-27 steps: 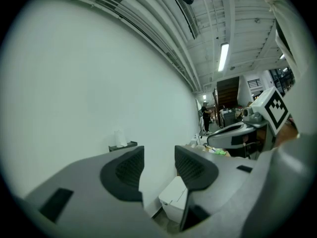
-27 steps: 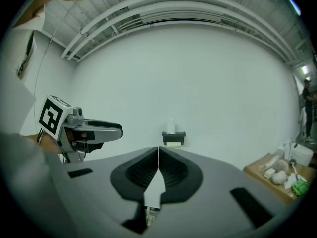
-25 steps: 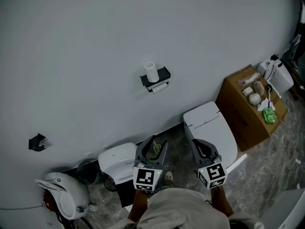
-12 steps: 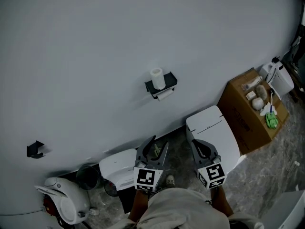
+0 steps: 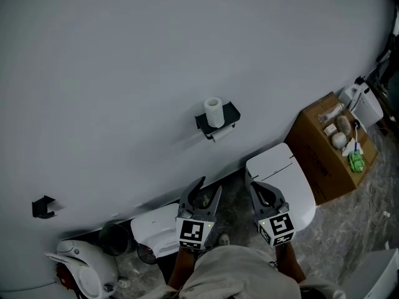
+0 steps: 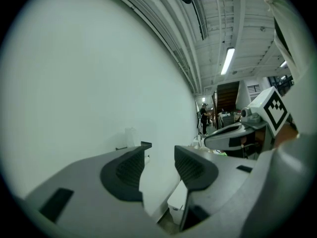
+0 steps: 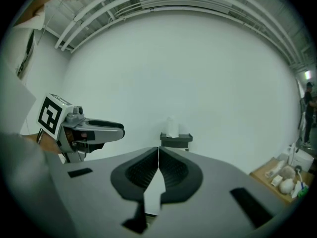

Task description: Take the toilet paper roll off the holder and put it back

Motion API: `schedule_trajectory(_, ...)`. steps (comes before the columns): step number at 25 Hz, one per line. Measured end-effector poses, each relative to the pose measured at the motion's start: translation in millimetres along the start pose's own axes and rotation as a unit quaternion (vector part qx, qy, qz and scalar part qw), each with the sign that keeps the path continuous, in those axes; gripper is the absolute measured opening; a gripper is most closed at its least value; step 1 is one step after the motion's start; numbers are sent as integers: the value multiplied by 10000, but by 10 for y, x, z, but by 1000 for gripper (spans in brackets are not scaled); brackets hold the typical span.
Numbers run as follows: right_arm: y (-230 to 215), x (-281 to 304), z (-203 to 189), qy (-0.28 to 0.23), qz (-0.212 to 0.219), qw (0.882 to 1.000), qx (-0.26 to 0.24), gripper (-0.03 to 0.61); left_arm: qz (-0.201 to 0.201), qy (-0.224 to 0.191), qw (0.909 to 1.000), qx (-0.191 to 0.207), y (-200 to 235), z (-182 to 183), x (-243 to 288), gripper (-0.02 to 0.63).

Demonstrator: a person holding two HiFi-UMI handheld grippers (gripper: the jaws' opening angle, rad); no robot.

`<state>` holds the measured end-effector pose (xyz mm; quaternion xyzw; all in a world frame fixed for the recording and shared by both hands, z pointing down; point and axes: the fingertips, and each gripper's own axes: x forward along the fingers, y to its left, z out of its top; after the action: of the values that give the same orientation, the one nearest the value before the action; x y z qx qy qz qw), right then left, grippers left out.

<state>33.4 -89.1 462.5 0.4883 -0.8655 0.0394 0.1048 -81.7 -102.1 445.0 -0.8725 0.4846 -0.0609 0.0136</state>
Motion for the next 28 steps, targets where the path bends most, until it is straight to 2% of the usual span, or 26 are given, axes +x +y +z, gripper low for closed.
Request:
schedule_trajectory(7, -27, 248, 29, 59, -98, 9999, 5, -1, -112, -45, 9999, -27, 213, -9, 177, 196)
schedule_trajectory(16, -78, 482, 61, 97, -58, 9999, -44, -2, -51, -47, 9999, -118, 398, -71, 321, 196)
schedule_trajectory(28, -256, 830, 115, 20, 264, 9996, -57, -1, 268, -25, 9996, -71, 587, -46, 582, 196)
